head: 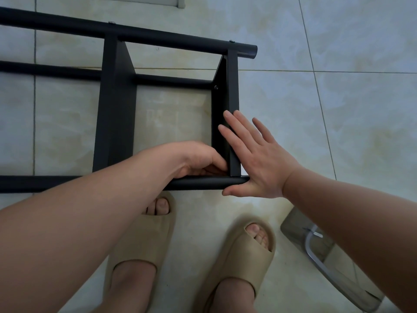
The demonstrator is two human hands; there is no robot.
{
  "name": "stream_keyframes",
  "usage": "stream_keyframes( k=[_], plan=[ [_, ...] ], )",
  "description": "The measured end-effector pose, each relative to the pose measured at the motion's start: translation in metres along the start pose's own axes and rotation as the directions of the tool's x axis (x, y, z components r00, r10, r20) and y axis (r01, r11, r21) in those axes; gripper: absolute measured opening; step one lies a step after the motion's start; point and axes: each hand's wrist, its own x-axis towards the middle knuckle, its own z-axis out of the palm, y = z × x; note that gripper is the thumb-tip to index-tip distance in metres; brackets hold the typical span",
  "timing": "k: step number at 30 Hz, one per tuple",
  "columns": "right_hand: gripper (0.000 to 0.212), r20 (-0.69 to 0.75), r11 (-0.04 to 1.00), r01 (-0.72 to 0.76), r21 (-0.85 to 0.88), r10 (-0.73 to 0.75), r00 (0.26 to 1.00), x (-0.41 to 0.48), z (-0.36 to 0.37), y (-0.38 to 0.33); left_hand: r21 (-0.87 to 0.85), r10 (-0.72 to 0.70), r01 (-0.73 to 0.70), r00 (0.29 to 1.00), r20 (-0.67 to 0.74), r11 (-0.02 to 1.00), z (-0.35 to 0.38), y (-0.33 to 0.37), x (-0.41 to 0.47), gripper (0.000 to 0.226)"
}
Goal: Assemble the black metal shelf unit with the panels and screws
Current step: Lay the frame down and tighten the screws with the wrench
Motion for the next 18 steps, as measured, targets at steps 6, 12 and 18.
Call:
stream_keyframes(
  k=[6, 12, 18],
  plan=[
    [0.12, 0.001, 1.0, -0.003, -0.003, 0.003, 1.0, 0.0003, 0.0003, -0.0003, -0.049, -0.013, 0.015, 0.999, 0.032, 0.999, 0.0, -0.0001, 0.001, 0.014],
    [0.12, 0.004, 1.0, -0.005, 0.01, 0.005, 1.0, 0.0004, 0.0003, -0.0003, -0.038, 0.061, -0.062, 0.998, -0.012, 0.997, -0.0009, -0.0003, -0.0007, 0.013],
    [0.12, 0.01, 1.0, -0.008, 0.008, 0.008, 1.0, 0.0001, 0.0005, -0.0001, -0.049, 0.044, -0.046, 0.999, -0.032, 0.998, -0.0015, 0.0003, -0.0004, 0.018]
  ],
)
